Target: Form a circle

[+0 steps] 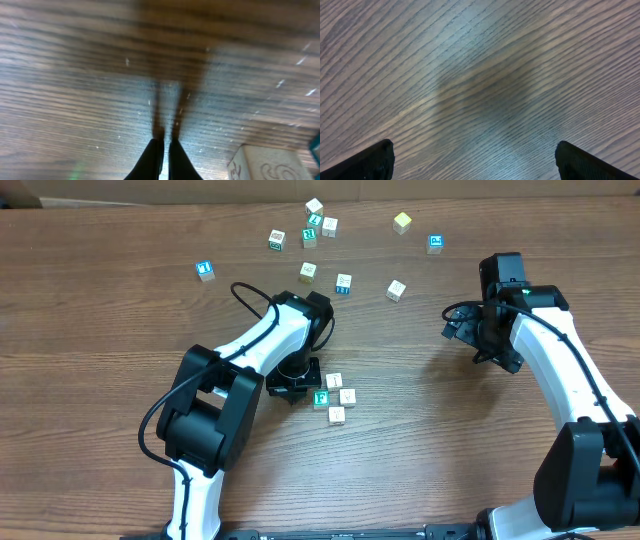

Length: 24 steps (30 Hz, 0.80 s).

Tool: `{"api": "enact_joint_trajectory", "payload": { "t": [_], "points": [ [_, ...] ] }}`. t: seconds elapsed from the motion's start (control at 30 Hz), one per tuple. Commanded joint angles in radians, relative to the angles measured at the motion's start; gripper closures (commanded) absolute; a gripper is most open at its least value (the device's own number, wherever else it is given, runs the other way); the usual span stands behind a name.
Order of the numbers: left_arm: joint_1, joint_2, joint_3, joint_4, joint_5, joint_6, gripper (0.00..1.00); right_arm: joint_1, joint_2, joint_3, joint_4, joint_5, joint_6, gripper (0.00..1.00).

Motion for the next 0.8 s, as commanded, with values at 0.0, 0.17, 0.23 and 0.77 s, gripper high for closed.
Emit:
{"api": "enact_joint_trajectory", "payload": {
  "t": [0.0, 0.17, 0.23, 0.77],
  "points": [
    [-0.004, 0.006, -0.05, 0.023, 0.007, -0.017, 0.96, -0.004, -0.018, 0.011, 0.002, 0.011, 0.0, 0.0],
    [-0.004, 0.006, -0.114, 0.047, 0.055, -0.023, 0.96, -0.004, -0.018, 0.011, 0.002, 0.011, 0.0, 0.0],
    [-0.004, 0.006, -0.12, 0.045, 0.083, -0.018, 0.96, -0.004, -0.018, 0.011, 0.002, 0.011, 0.0, 0.0],
    [-0.003, 0.006, -0.119, 0.079, 0.228, 0.011, 0.96, -0.004, -0.018, 0.011, 0.002, 0.011, 0.0, 0.0]
  ]
}}
